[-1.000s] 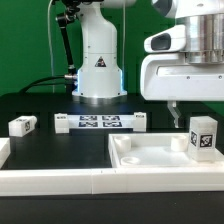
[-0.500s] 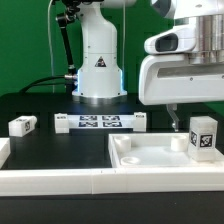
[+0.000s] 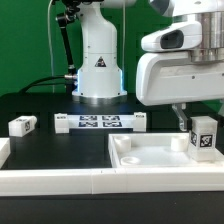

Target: Assemble square table

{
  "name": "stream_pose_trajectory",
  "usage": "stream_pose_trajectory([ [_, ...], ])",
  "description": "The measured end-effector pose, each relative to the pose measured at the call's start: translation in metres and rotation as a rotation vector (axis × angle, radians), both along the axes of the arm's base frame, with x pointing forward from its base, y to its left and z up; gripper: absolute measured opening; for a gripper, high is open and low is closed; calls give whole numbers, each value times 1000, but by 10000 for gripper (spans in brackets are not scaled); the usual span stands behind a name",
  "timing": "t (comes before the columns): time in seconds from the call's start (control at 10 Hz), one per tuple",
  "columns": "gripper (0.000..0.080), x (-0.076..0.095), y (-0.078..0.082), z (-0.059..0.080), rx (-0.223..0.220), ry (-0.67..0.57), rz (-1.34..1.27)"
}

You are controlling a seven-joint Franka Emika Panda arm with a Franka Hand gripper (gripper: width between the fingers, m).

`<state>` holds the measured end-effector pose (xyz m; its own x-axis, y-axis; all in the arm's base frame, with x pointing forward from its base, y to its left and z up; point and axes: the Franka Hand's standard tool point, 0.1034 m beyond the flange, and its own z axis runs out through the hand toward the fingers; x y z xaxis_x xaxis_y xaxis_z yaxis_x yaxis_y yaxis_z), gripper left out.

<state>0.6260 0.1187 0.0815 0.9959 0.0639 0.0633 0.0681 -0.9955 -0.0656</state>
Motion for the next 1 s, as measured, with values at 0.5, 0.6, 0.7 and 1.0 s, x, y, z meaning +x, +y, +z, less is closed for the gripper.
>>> stream_pose_trajectory([
  [0.5, 290, 0, -1, 0, 23, 8, -254],
  [0.6, 290, 0, -1, 0, 33, 16, -391],
  [0.7, 291, -1, -2, 0, 43, 26, -527],
  [1.0, 291, -1, -2, -1, 75, 54, -857],
])
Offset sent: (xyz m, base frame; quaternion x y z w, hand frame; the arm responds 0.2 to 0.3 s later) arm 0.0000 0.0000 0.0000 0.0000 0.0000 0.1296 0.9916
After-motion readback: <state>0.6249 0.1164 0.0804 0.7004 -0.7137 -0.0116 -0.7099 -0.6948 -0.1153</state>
